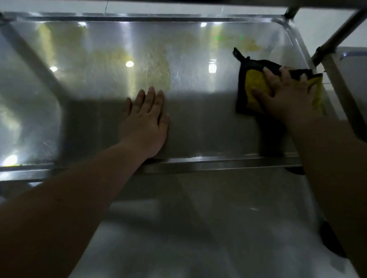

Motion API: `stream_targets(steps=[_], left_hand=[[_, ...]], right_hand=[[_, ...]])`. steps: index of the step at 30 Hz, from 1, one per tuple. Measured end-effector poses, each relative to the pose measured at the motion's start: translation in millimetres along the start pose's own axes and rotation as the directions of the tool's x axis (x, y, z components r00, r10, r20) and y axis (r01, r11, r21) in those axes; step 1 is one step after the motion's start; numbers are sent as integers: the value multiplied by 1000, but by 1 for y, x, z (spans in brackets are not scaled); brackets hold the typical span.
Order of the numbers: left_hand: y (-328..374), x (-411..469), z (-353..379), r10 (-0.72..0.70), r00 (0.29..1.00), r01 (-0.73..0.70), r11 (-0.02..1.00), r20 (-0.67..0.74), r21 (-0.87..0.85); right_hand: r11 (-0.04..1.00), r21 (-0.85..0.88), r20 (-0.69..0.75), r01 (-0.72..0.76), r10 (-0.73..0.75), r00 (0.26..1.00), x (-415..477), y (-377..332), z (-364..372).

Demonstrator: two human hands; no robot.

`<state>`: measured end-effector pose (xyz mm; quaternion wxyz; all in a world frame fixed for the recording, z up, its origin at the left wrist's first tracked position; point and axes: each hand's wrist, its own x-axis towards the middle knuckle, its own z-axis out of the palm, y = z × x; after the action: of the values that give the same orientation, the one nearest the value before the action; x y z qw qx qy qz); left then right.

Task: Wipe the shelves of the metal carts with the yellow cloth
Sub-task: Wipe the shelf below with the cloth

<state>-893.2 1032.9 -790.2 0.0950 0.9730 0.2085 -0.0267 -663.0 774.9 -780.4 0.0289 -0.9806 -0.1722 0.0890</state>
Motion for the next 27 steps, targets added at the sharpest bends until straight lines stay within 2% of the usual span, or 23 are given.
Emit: stream_targets(steps=[3,7,11,14,18,22,24,27], left_hand=[[1,1,2,-16,1000,16,1000,9,24],[-3,2,0,-11,1000,11,1000,16,29],[-5,0,0,-1,1000,0,1000,11,14],[-5,2,0,-2,1000,2,1000,12,-4],[-2,1,1,-3,1000,3,1000,-9,-10],[1,2,5,-3,1000,4,1000,-18,14],[1,3,5,-7,1000,7,999,-15,32],[1,2,5,-6,1000,6,1000,-23,25]], right_hand=[[999,21,23,38,-39,999,-21,-35,6],[963,-75,41,259,-257,966,-57,-106,20],[933,-93,42,347,-345,938,-61,-111,23],[947,-118,44,298,-295,955,-50,-61,16],[996,-54,15,66,-65,998,-54,23,7],[1000,-3,15,-30,30,999,-63,21,9],[1000,1,20,11,-11,1000,-70,-11,13],[974,-82,32,213,-211,977,-95,-76,26]])
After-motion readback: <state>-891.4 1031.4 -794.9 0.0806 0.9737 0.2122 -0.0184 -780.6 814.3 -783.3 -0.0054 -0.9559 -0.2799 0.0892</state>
